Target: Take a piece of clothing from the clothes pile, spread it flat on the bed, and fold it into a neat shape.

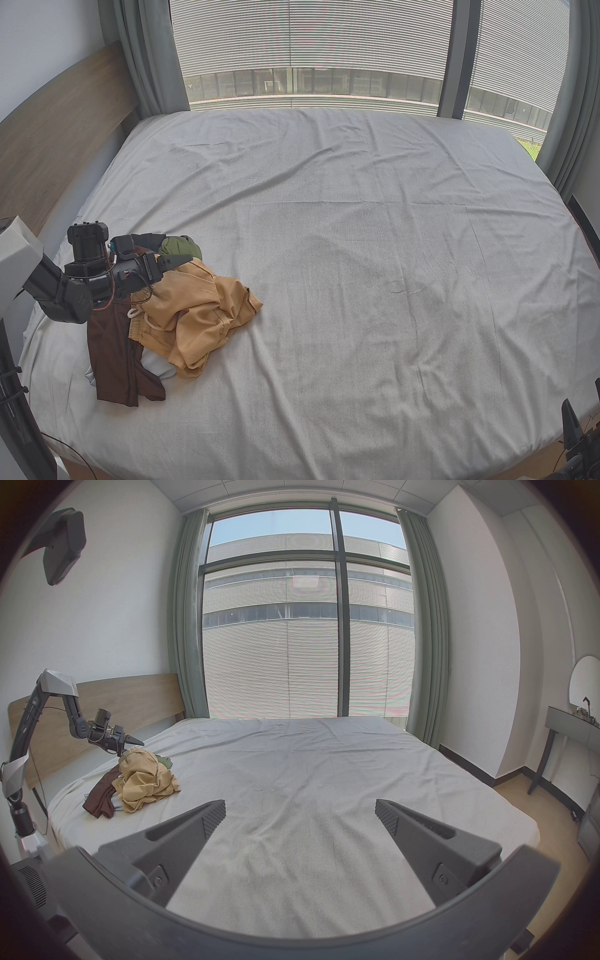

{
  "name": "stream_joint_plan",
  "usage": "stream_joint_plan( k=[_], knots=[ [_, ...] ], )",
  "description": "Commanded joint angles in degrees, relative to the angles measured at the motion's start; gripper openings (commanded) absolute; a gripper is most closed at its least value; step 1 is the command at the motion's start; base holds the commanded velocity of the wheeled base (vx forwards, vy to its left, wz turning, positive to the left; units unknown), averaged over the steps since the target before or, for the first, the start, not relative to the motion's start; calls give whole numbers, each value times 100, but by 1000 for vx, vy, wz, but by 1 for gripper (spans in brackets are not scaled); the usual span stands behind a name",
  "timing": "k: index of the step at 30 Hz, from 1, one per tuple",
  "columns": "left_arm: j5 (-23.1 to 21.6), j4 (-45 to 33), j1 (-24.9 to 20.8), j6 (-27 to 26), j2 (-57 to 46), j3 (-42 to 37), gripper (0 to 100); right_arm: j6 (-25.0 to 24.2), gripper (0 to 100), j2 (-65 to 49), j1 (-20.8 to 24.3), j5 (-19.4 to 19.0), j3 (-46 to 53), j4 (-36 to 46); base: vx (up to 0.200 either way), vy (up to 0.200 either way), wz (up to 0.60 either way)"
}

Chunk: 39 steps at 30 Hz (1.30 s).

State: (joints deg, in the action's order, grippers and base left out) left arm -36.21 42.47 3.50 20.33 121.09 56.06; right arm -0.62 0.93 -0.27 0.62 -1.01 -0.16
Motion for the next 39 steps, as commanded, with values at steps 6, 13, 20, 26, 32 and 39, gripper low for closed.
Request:
stream_joint_plan(
  k=[6, 13, 20, 26, 32, 39],
  knots=[
    [-27, -2, 37, 6, 90, 71, 0, 1, 100, -49, 0, -1, 101, -2, 0, 0, 0],
    [-115, 15, -16, 41, -68, 36, 0, 1, 100, -49, 0, -1, 101, -2, 0, 0, 0],
    [-115, 42, -447, 261, -824, -78, 0, 1, 100, -49, 0, -1, 101, -2, 0, 0, 0],
    [-132, 226, -789, 375, -1430, -298, 0, 18, 100, -49, -8, -1, 101, -2, 0, 0, 0],
    [-53, 1114, -1202, 375, -1509, -746, 0, 18, 100, -49, -8, -1, 101, -2, 0, 0, 0],
    [-97, 1255, -1413, 392, -1483, -834, 0, 9, 100, -49, -8, -1, 101, -2, 0, 0, 0]
  ],
)
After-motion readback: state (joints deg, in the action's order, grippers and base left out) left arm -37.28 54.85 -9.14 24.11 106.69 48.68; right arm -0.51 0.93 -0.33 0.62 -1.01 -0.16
